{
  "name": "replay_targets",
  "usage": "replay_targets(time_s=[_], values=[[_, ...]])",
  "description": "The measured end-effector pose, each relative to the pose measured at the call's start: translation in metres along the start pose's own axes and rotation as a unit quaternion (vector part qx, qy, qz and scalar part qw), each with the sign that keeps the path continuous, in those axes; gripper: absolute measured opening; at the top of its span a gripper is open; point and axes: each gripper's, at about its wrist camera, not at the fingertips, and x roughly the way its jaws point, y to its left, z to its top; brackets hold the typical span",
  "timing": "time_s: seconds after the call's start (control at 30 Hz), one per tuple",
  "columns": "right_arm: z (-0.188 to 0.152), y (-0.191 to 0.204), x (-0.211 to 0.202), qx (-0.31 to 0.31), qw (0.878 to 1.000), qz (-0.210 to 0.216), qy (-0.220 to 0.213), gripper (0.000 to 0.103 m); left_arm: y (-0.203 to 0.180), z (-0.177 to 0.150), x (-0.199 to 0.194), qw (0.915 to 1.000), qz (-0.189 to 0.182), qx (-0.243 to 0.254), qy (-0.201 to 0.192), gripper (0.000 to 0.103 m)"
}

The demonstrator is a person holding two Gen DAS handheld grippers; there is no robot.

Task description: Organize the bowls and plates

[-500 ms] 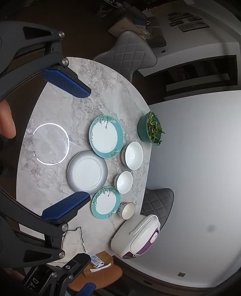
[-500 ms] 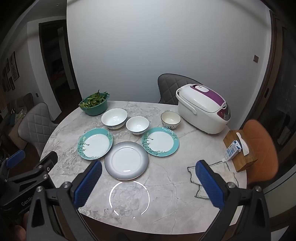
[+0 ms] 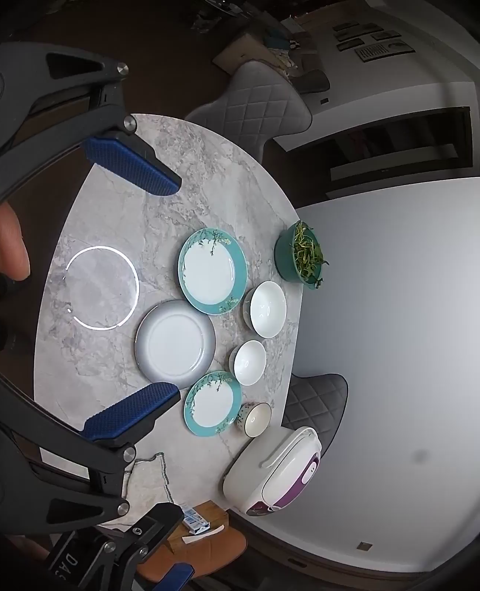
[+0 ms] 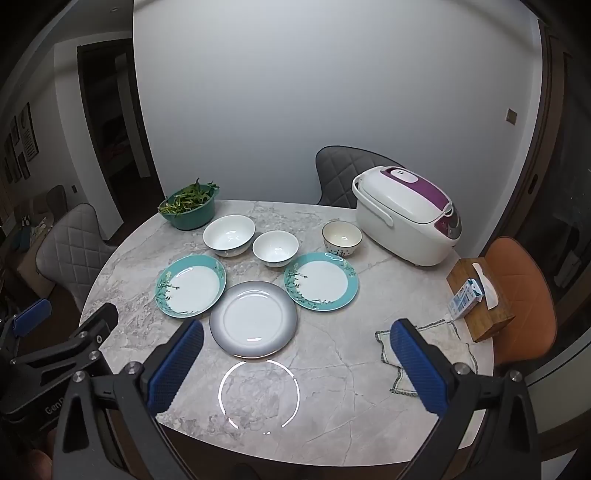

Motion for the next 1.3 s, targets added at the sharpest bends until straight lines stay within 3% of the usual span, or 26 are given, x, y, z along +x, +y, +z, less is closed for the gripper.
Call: replay_targets(time_s=[1.3], values=[[-0.0002, 0.0012, 0.0065, 0.0, 1.0, 0.001, 0.005, 0.103, -0.0035, -0.0044, 0.0049, 1.0, 0.0, 0.002, 0.003, 0.103]])
